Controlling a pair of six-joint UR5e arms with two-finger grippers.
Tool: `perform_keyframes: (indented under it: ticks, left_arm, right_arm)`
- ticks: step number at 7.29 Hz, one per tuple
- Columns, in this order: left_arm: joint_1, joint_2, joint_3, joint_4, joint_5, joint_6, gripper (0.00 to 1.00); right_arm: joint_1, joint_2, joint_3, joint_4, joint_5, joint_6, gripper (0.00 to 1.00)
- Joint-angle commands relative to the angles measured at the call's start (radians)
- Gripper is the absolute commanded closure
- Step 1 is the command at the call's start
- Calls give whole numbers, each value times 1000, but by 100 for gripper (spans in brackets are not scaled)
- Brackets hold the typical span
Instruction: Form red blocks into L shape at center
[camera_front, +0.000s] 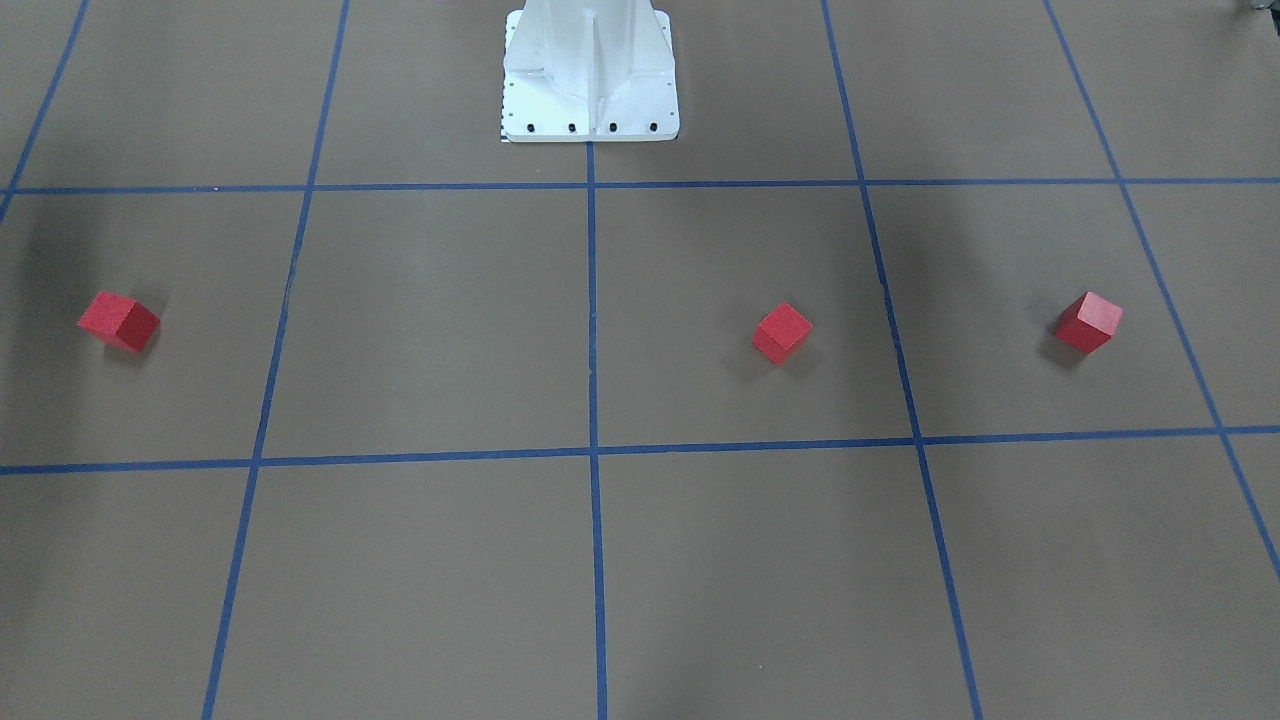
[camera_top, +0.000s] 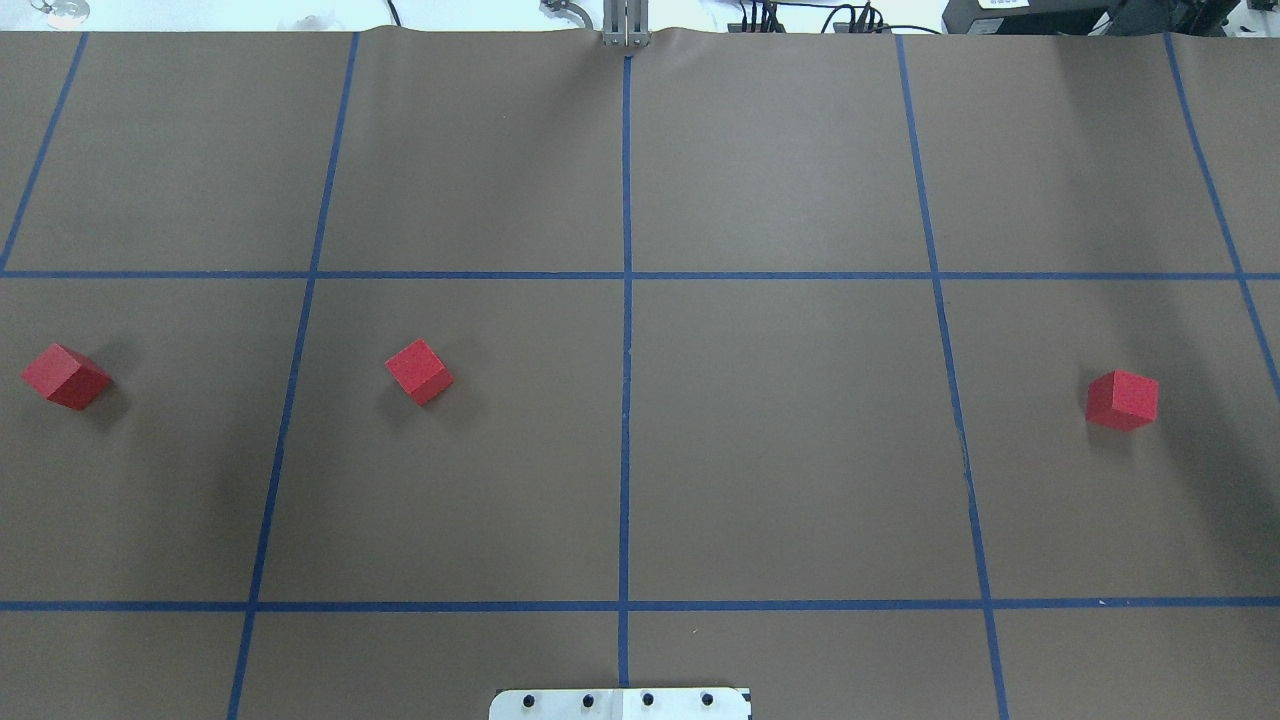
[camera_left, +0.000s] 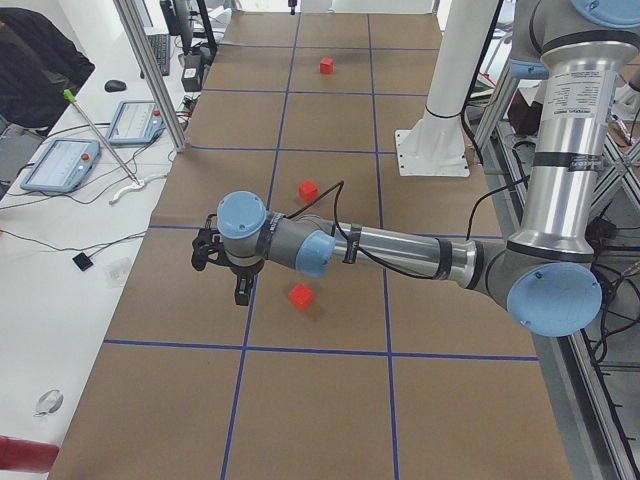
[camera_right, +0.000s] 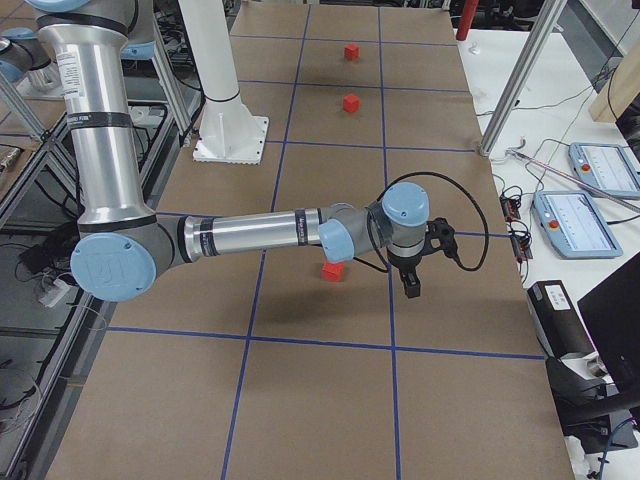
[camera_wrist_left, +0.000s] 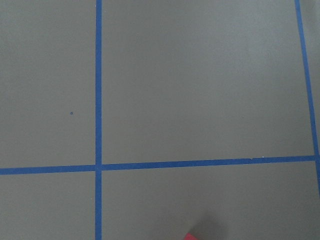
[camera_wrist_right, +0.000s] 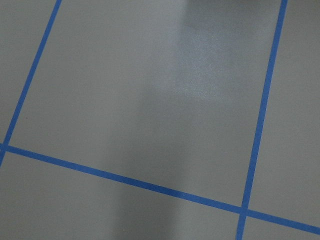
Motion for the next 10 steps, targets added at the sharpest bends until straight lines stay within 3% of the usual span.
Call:
perform_keyframes:
  ticks: [1, 8, 9, 10]
  left_arm:
    - [0, 0, -1, 0, 0, 0, 0]
    - [2, 12, -7, -3, 9, 0, 0]
    - [2, 12, -4, 2, 53, 2, 0]
    - [3, 27, -2, 3, 95, 2, 0]
  right_arm:
    - [0, 1, 2, 0, -2, -1, 0]
    - [0, 3, 0, -14, -5, 8, 0]
    - [0, 3, 0, -27, -5, 10, 0]
    - [0, 22, 14, -119, -5, 10, 0]
